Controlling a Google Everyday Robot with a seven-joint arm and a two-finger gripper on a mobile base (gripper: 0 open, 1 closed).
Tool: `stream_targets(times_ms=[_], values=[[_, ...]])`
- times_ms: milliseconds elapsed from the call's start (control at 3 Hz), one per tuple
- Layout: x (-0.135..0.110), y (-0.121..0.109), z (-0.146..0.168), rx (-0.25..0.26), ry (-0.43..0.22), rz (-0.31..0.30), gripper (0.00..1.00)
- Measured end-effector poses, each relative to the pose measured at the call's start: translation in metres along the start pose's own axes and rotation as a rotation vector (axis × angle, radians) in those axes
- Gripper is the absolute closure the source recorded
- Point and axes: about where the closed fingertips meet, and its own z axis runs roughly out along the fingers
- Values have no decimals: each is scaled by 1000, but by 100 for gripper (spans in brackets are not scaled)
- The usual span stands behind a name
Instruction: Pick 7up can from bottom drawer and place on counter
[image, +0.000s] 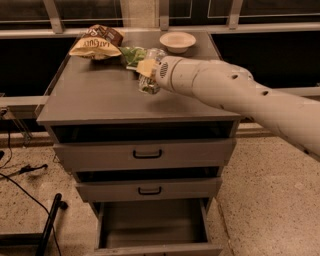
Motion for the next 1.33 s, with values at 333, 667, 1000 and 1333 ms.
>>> stream_targets(times_ms=[333,667,1000,1333], values=[[1,5,1,-23,-11,-11,100],[-5,7,4,-59,-73,-102,100],[-10,10,7,-90,-134,-222,100],[-11,4,7,-102,-200,-373,100]])
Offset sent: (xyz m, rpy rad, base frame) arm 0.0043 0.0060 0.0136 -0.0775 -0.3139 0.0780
